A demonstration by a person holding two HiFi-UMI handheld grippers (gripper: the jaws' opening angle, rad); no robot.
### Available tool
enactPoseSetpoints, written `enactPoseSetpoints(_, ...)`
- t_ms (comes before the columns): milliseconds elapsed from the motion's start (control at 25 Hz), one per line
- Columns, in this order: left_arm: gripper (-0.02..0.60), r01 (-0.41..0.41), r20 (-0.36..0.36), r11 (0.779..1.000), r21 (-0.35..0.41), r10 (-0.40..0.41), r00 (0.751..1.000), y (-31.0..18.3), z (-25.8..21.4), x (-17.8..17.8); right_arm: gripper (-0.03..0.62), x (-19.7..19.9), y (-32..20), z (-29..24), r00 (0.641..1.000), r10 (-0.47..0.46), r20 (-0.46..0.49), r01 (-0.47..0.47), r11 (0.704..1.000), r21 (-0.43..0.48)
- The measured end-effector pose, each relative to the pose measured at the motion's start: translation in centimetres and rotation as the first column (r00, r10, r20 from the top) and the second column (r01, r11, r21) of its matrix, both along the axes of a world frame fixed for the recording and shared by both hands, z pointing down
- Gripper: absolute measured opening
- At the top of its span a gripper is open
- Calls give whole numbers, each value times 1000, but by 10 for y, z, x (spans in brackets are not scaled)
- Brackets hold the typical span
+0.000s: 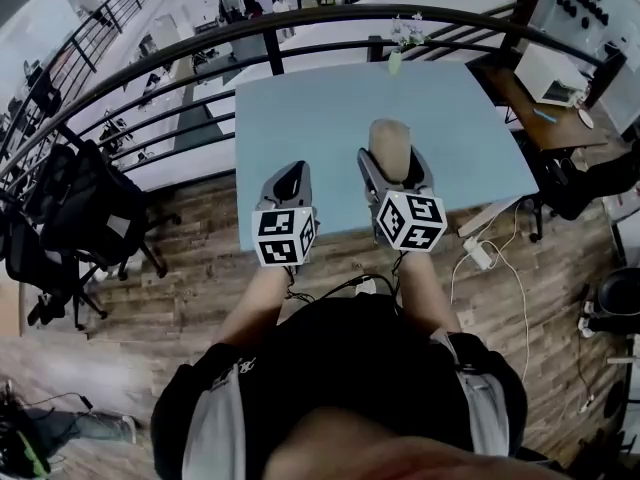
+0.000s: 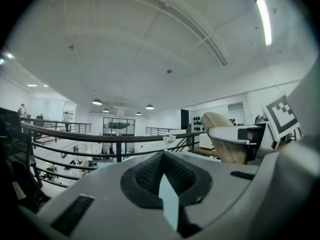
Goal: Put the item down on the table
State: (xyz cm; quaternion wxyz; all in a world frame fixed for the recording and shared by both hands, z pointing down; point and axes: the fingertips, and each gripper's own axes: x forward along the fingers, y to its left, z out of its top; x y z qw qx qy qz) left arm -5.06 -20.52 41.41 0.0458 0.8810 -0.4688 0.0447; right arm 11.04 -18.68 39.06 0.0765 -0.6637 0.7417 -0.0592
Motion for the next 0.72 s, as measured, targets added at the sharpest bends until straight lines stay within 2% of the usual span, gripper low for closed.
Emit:
enactPoseSetpoints(440, 8, 49, -1, 998, -44, -49, 999, -91, 11, 73, 408, 68, -98, 15, 998, -69, -6, 69, 996, -55)
enactPoseSetpoints(720, 8, 75, -1, 995, -67, -75, 997, -143, 18, 98, 408, 89, -154, 24, 994, -111, -13, 110, 990, -84)
